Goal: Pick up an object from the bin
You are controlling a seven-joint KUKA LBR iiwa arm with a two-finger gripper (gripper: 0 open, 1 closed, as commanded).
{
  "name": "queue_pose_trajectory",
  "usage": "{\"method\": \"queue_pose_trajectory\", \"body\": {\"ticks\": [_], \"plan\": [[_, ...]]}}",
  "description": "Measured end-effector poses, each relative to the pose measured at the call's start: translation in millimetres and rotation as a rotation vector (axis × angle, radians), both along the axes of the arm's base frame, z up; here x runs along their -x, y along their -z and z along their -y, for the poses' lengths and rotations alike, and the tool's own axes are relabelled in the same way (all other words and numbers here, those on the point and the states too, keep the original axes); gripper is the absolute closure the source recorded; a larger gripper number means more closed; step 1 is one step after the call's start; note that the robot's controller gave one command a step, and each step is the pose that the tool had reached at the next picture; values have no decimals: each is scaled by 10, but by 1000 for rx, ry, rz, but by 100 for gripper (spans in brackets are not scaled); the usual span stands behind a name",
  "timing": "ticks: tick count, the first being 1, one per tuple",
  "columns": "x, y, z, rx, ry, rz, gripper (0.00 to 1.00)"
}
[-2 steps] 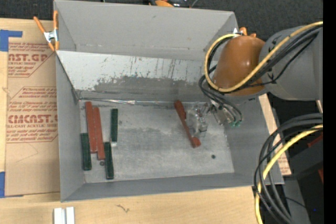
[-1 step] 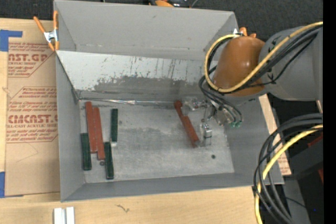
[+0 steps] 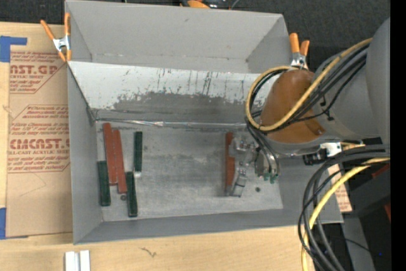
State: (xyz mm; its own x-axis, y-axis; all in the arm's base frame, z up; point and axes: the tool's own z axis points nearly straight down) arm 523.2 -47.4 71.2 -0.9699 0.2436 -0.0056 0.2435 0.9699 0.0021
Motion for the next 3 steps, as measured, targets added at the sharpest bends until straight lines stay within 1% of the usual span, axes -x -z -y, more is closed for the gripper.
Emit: {"method": "queue_pose_trajectory", "body": {"ticks": [1,2,3], "plan": [[177,-133,122,2,-625,-6,0],[164,10,104,5,-1094,-1,0],[-603,12,-168,5,-2120,1,0]]}}
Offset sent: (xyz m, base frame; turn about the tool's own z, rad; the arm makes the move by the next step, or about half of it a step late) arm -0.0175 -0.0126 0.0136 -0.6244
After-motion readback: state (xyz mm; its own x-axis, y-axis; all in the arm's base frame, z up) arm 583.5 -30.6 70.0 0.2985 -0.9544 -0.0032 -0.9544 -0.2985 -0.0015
